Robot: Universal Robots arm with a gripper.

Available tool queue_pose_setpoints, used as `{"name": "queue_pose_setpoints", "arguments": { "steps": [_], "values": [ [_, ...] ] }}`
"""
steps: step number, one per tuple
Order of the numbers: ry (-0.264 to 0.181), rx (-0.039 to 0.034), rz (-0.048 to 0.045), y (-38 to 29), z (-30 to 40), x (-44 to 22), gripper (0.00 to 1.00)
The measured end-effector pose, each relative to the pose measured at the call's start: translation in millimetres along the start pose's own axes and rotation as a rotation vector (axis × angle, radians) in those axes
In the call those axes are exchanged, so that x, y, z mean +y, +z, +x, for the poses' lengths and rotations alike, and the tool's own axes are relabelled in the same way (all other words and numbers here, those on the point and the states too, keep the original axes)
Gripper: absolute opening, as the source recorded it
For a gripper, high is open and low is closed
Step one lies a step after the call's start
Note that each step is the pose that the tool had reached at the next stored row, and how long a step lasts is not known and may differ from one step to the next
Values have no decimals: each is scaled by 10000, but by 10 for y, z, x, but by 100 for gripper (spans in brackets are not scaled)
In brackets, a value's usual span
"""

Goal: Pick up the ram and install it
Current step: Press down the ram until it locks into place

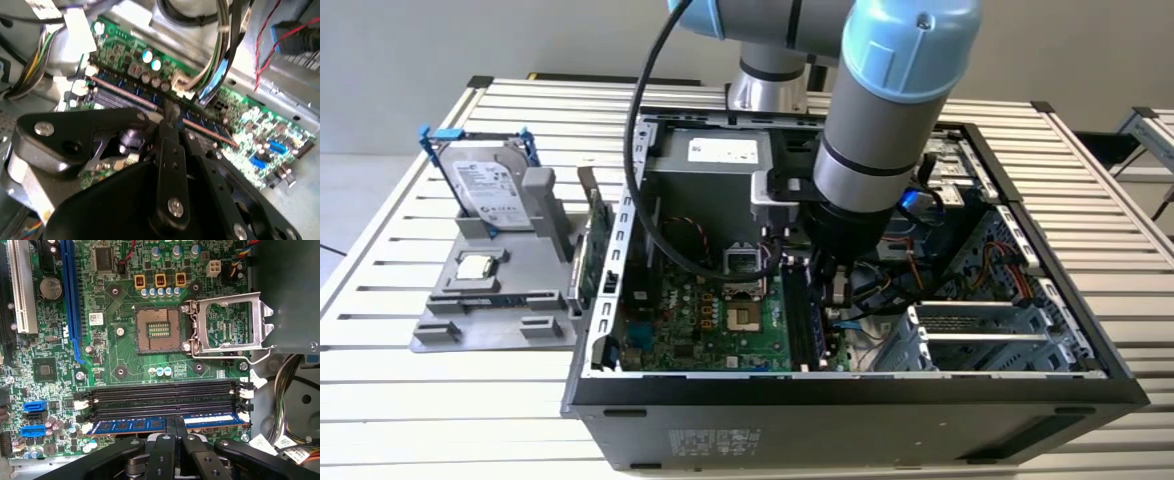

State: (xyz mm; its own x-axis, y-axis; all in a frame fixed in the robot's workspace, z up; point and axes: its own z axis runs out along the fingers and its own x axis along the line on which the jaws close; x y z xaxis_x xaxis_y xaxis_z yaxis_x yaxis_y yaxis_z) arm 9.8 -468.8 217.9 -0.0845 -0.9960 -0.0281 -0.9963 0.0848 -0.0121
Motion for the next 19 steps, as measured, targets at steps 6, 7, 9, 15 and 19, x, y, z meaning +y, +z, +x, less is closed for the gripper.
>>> {"name": "queue_pose_setpoints", "arguments": {
  "steps": [6, 7, 9, 15, 19],
  "values": [
    [-2, -5, 1, 2, -2, 0, 0],
    [-2, -4, 1, -3, -2, 0, 0],
    [-1, -11, 2, -23, -4, -1, 0],
    [-2, -8, 2, -208, -7, -3, 0],
    [-2, -9, 2, -312, -10, -4, 0]
  ]
}}
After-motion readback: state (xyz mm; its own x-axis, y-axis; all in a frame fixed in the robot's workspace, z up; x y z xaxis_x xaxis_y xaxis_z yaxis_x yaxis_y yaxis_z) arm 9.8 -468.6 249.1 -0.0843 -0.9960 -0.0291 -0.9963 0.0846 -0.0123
